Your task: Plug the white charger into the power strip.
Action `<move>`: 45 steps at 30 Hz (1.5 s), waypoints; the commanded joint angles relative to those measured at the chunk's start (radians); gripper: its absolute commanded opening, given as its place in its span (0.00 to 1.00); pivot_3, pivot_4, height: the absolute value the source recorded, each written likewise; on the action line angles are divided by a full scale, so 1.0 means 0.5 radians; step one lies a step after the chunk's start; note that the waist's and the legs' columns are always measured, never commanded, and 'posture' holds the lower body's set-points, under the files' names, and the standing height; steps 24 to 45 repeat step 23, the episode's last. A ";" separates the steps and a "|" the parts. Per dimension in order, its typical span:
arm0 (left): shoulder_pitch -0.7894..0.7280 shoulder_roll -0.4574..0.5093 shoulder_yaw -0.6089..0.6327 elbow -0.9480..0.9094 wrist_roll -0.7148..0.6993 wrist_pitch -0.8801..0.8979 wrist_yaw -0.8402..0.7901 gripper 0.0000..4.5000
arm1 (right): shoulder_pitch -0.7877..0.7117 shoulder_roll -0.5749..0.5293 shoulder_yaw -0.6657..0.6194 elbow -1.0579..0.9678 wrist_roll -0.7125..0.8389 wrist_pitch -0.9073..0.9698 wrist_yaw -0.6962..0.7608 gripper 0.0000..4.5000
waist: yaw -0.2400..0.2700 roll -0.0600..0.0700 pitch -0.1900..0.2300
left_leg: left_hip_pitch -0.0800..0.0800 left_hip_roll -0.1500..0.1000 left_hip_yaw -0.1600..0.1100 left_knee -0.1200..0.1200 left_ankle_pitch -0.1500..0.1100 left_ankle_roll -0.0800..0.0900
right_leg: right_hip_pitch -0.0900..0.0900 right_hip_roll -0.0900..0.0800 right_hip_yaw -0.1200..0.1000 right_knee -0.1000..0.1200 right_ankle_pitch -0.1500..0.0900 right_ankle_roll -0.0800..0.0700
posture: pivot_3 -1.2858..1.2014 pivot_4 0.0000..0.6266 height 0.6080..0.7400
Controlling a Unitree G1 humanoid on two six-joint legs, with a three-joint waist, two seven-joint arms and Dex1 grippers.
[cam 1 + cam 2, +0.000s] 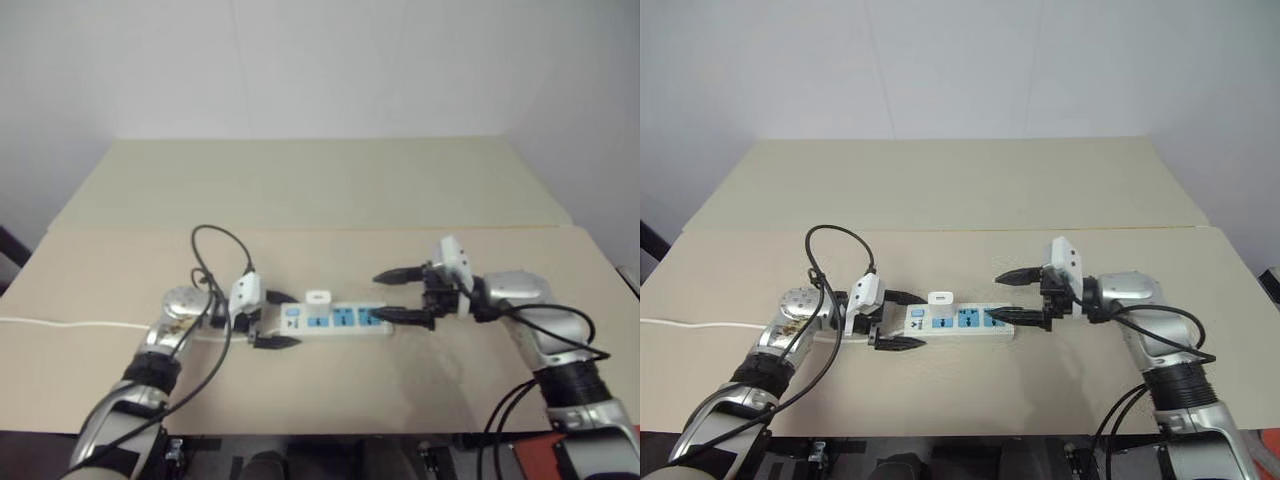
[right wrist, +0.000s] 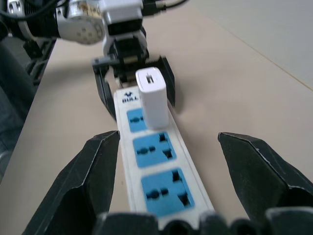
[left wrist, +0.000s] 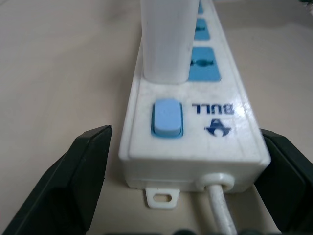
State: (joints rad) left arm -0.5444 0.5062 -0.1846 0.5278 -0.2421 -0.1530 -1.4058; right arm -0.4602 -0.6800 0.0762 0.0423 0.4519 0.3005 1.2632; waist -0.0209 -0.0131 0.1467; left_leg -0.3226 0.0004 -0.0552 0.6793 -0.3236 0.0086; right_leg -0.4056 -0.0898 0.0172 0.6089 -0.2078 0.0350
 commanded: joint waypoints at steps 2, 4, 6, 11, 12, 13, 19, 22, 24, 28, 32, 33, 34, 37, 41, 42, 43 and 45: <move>0.005 0.181 0.145 -0.419 -0.227 0.241 -0.152 1.00 | -0.031 -0.120 -0.156 -0.093 0.073 0.030 0.050 0.86 | 0.002 0.000 0.006 | 0.000 0.000 0.000 0.000 0.000 0.000 | 0.000 0.000 0.000 0.000 0.000 0.000 | 0.52 0.24 1.00; 0.056 0.333 0.219 -0.633 -0.347 0.393 -0.229 1.00 | -0.001 -0.195 -0.214 -0.127 0.091 0.043 0.070 0.86 | -0.003 0.001 0.011 | 0.000 0.000 0.000 -0.001 0.000 0.000 | 0.000 0.000 0.000 0.000 0.000 0.000 | 0.52 0.24 1.00; 0.091 0.456 0.289 -0.796 -0.426 0.505 -0.249 1.00 | 0.036 -0.277 -0.285 -0.140 0.109 0.054 0.106 0.86 | -0.002 0.004 0.016 | 0.000 0.001 0.000 -0.003 0.000 0.000 | -0.001 0.000 0.001 0.000 -0.001 0.001 | 0.52 0.24 1.00; 0.075 0.682 0.444 -0.839 -0.454 0.570 -0.261 1.00 | 0.152 -0.480 -0.473 -0.056 0.121 0.040 0.160 0.86 | 0.019 0.005 0.019 | 0.000 0.000 0.001 -0.004 0.000 0.000 | 0.000 -0.002 -0.001 -0.003 -0.003 0.004 | 0.52 0.24 1.00; 0.066 0.720 0.469 -0.795 -0.439 0.553 -0.269 1.00 | 0.186 -0.512 -0.510 -0.037 0.106 0.022 0.154 0.86 | 0.021 0.004 0.019 | -0.001 -0.001 0.001 -0.004 0.000 0.000 | 0.000 -0.003 -0.001 -0.004 -0.003 0.004 | 0.52 0.24 1.00; 0.058 0.742 0.476 -0.778 -0.425 0.546 -0.270 1.00 | 0.212 -0.538 -0.542 -0.002 0.091 -0.008 0.159 0.86 | 0.021 0.004 0.020 | -0.001 -0.001 0.001 -0.004 0.000 0.000 | 0.000 -0.003 -0.001 -0.004 -0.003 0.004 | 0.52 0.24 1.00; 0.049 0.799 0.487 -0.661 -0.389 0.486 -0.288 1.00 | 0.390 -0.591 -0.709 0.110 0.008 -0.105 0.036 0.86 | 0.013 0.003 0.021 | 0.000 -0.001 0.003 -0.004 0.000 0.000 | 0.000 -0.003 -0.001 -0.004 -0.003 0.003 | 0.52 0.24 1.00; 0.044 0.763 0.468 -0.713 -0.411 0.526 -0.283 1.00 | 0.506 -0.605 -0.775 0.059 0.010 -0.100 0.017 0.86 | 0.013 0.002 0.022 | 0.000 -0.001 0.004 -0.004 0.000 0.000 | 0.000 -0.004 0.000 -0.003 -0.003 0.003 | 0.52 0.24 1.00; 0.041 0.754 0.460 -0.718 -0.413 0.530 -0.292 1.00 | 0.553 -0.611 -0.788 0.026 0.010 -0.101 0.018 0.86 | 0.013 0.002 0.022 | 0.000 -0.001 0.004 -0.004 0.000 0.000 | 0.001 -0.003 0.000 -0.004 -0.003 0.003 | 0.52 0.24 1.00; 0.041 0.754 0.460 -0.718 -0.413 0.530 -0.292 1.00 | 0.553 -0.611 -0.788 0.026 0.010 -0.101 0.018 0.86 | 0.013 0.002 0.022 | 0.000 -0.001 0.004 -0.004 0.000 0.000 | 0.001 -0.003 0.000 -0.004 -0.003 0.003 | 0.52 0.24 1.00; 0.041 0.754 0.460 -0.718 -0.413 0.530 -0.292 1.00 | 0.553 -0.611 -0.788 0.026 0.010 -0.101 0.018 0.86 | 0.013 0.002 0.022 | 0.000 -0.001 0.004 -0.004 0.000 0.000 | 0.001 -0.003 0.000 -0.004 -0.003 0.003 | 0.52 0.24 1.00; 0.041 0.754 0.460 -0.718 -0.413 0.530 -0.292 1.00 | 0.553 -0.611 -0.788 0.026 0.010 -0.101 0.018 0.86 | 0.013 0.002 0.022 | 0.000 -0.001 0.004 -0.004 0.000 0.000 | 0.001 -0.003 0.000 -0.004 -0.003 0.003 | 0.52 0.24 1.00; 0.041 0.754 0.460 -0.718 -0.413 0.530 -0.292 1.00 | 0.553 -0.611 -0.788 0.026 0.010 -0.101 0.018 0.86 | 0.013 0.002 0.022 | 0.000 -0.001 0.004 -0.004 0.000 0.000 | 0.001 -0.003 0.000 -0.004 -0.003 0.003 | 0.52 0.24 1.00; 0.041 0.754 0.460 -0.718 -0.413 0.530 -0.292 1.00 | 0.553 -0.611 -0.788 0.026 0.010 -0.101 0.018 0.86 | 0.013 0.002 0.022 | 0.000 -0.001 0.004 -0.004 0.000 0.000 | 0.001 -0.003 0.000 -0.004 -0.003 0.003 | 0.52 0.24 1.00; 0.041 0.754 0.460 -0.718 -0.413 0.530 -0.292 1.00 | 0.553 -0.611 -0.788 0.026 0.010 -0.101 0.018 0.86 | 0.013 0.002 0.022 | 0.000 -0.001 0.004 -0.004 0.000 0.000 | 0.001 -0.003 0.000 -0.004 -0.003 0.003 | 0.52 0.24 1.00; 0.041 0.754 0.460 -0.718 -0.413 0.530 -0.292 1.00 | 0.553 -0.611 -0.788 0.026 0.010 -0.101 0.018 0.86 | 0.013 0.002 0.022 | 0.000 -0.001 0.004 -0.004 0.000 0.000 | 0.001 -0.003 0.000 -0.004 -0.003 0.003 | 0.52 0.24 1.00; 0.041 0.754 0.460 -0.718 -0.413 0.530 -0.292 1.00 | 0.553 -0.611 -0.788 0.026 0.010 -0.101 0.018 0.86 | 0.013 0.002 0.022 | 0.000 -0.001 0.004 -0.004 0.000 0.000 | 0.001 -0.003 0.000 -0.004 -0.003 0.003 | 0.52 0.24 1.00; 0.041 0.754 0.460 -0.718 -0.413 0.530 -0.292 1.00 | 0.553 -0.611 -0.788 0.026 0.010 -0.101 0.018 0.86 | 0.013 0.002 0.022 | 0.000 -0.001 0.004 -0.004 0.000 0.000 | 0.001 -0.003 0.000 -0.004 -0.003 0.003 | 0.52 0.24 1.00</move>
